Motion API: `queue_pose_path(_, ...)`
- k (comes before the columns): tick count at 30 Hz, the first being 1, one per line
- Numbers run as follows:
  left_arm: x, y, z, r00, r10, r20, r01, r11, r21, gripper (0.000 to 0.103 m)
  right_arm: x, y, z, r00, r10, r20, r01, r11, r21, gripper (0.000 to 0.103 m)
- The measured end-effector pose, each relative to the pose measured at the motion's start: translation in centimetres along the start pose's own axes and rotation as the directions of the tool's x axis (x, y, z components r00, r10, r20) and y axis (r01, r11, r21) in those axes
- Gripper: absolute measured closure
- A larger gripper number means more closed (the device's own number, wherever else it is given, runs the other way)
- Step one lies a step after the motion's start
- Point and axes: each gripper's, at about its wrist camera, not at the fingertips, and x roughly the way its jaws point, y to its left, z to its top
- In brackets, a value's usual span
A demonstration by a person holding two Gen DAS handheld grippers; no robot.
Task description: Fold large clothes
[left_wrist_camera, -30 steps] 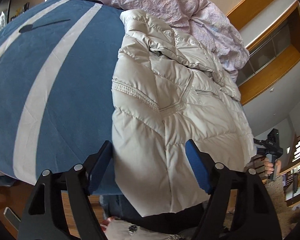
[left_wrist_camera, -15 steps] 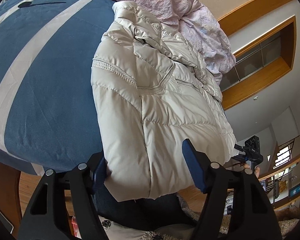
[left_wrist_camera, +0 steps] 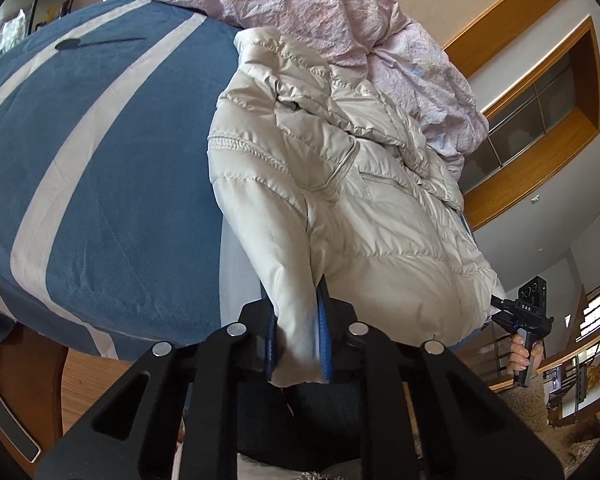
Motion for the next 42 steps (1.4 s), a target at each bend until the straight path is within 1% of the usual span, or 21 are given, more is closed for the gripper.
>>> queue_pose_path(4, -1.0, -1.0, 1.4, 0.998, 0.004, 0.058, -0.006, 1.0, 0.026, 0.091, -1.4, 2.1, 0.6, 0.995, 0.014, 0.099, -0.008, 0.998, -0.064, 0.086)
queue_pose_path(8, -2.6, -2.1, 3.5, 0.988, -0.011, 0.152, 0.004, 0.999, 0.044, 0.092, -3.1, 4.9, 1.7, 0.974, 0.021, 0.227, 0.01, 0.991, -0.134, 0.086)
queue_pose_path(12, -3.7, -3.2, 5.5, 0.973, -0.023, 0.231, 0.011, 0.999, 0.053, 0.092, -4.1, 7.6, 3.1, 0.938, -0.001, 0.347, 0.072, 0.979, -0.19, 0.086)
queue_pose_path(18, -3.4, -4.3, 8.6, 0.951, -0.009, 0.309, -0.013, 0.997, 0.071, 0.092, -4.3, 10.2, 5.8, 0.879, -0.056, 0.474, 0.177, 0.961, -0.214, 0.086)
queue_pose_path(22, -2.8, -5.2, 11.5, 0.933, 0.016, 0.359, -0.051, 0.995, 0.089, 0.092, -3.0, 13.0, 8.3, 0.83, -0.111, 0.546, 0.283, 0.929, -0.24, 0.086)
queue_pose_path(25, -2.0, -6.2, 14.3, 0.921, 0.039, 0.388, -0.083, 0.992, 0.096, 0.092, -1.6, 15.6, 10.5, 0.766, -0.171, 0.62, 0.409, 0.873, -0.265, 0.086)
queue_pose_path(26, -1.8, -6.5, 15.4, 0.917, 0.047, 0.396, -0.092, 0.991, 0.095, 0.092, -0.9, 16.6, 11.5, 0.738, -0.191, 0.648, 0.453, 0.851, -0.265, 0.086)
queue_pose_path(28, -1.1, -6.9, 17.5, 0.909, 0.062, 0.412, -0.108, 0.99, 0.089, 0.092, 0.4, 17.9, 13.3, 0.695, -0.221, 0.685, 0.512, 0.821, -0.254, 0.086)
queue_pose_path(30, -0.2, -7.2, 19.6, 0.902, 0.081, 0.425, -0.127, 0.988, 0.082, 0.092, 1.9, 19.2, 15.2, 0.647, -0.253, 0.719, 0.57, 0.787, -0.236, 0.086)
queue_pose_path(31, 0.2, -7.3, 20.6, 0.898, 0.089, 0.43, -0.135, 0.988, 0.078, 0.092, 2.5, 19.6, 15.9, 0.628, -0.266, 0.731, 0.593, 0.772, -0.228, 0.086)
queue_pose_path(32, 0.7, -7.4, 21.6, 0.896, 0.097, 0.434, -0.144, 0.987, 0.076, 0.092, 3.4, 20.1, 17.0, 0.604, -0.283, 0.745, 0.62, 0.754, -0.217, 0.086)
queue_pose_path(33, 1.2, -7.5, 22.5, 0.892, 0.107, 0.438, -0.153, 0.986, 0.073, 0.092, 4.1, 20.5, 17.9, 0.587, -0.294, 0.754, 0.639, 0.74, -0.209, 0.087)
queue_pose_path(35, 2.3, -7.4, 24.2, 0.889, 0.124, 0.44, -0.169, 0.984, 0.064, 0.092, 5.4, 21.2, 19.7, 0.562, -0.313, 0.766, 0.667, 0.719, -0.195, 0.087)
queue_pose_path(36, 3.0, -7.2, 24.9, 0.889, 0.134, 0.439, -0.175, 0.983, 0.056, 0.092, 6.0, 21.4, 20.6, 0.554, -0.325, 0.767, 0.677, 0.712, -0.188, 0.086)
queue_pose_path(40, 5.6, -6.5, 27.7, 0.886, 0.17, 0.432, -0.203, 0.979, 0.032, 0.092, 8.5, 21.9, 24.0, 0.535, -0.373, 0.758, 0.701, 0.697, -0.151, 0.087)
queue_pose_path(42, 6.8, -6.1, 28.6, 0.881, 0.187, 0.434, -0.22, 0.975, 0.028, 0.092, 9.8, 21.9, 25.6, 0.526, -0.396, 0.752, 0.712, 0.689, -0.135, 0.086)
